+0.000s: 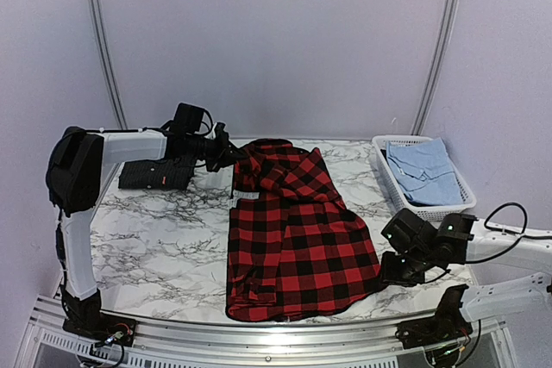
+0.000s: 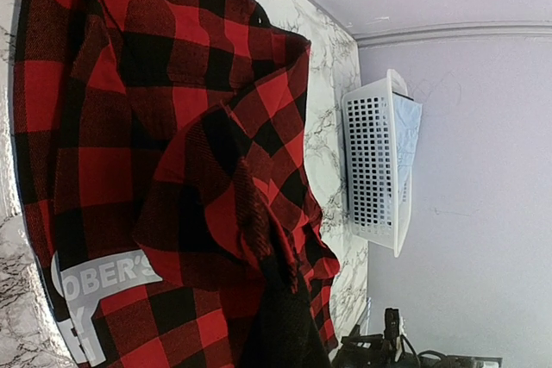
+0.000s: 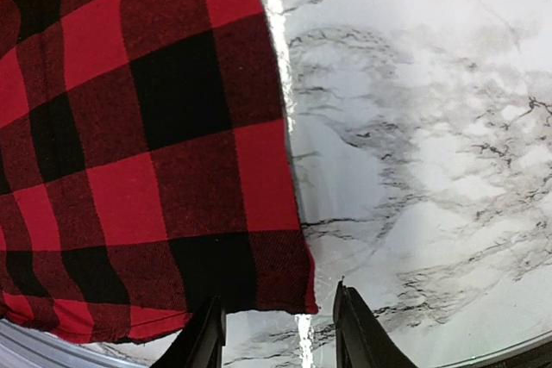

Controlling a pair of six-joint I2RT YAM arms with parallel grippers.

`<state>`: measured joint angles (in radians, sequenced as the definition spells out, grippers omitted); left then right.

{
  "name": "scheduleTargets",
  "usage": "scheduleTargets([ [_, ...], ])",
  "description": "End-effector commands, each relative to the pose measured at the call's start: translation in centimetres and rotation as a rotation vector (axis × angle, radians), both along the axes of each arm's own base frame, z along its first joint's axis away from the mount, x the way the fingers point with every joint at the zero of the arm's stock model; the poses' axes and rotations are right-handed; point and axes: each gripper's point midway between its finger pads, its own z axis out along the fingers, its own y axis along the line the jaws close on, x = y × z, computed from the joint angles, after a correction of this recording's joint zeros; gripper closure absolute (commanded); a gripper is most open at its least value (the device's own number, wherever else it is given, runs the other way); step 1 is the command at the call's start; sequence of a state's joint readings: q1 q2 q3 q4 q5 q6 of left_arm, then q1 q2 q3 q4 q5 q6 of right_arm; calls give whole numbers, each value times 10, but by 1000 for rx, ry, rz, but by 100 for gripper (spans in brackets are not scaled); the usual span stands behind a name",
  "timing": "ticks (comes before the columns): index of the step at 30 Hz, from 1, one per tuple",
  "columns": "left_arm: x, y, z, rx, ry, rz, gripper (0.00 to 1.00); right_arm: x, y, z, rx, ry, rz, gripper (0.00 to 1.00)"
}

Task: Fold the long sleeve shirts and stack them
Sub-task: Pick up the corner of the shirt from the center of the board, then fold the corner of the shirt from the 1/3-folded shirt.

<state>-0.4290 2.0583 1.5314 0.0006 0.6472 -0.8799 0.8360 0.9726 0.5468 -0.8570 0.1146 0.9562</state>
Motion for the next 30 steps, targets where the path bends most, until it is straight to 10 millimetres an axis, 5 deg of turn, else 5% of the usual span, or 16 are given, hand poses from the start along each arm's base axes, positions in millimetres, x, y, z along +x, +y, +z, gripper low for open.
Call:
scheduleTargets([
  [1,1,-2,38,-47,-80,-13,100,0,-3,-9,-7,-3,-53,63],
  [5,2,-4,44,-53,-91,-14,100,5,0,-15,-12,-16,-56,67],
  [14,7,-7,70,-80,-142,-19,100,19,9,1,3,-80,-42,100],
  [21,24,-12,136,-137,-292,-14,100,21,46,29,42,-158,100,100],
  [30,53,-3,214,-204,-470,30,100,-1,112,36,79,-157,342,100],
])
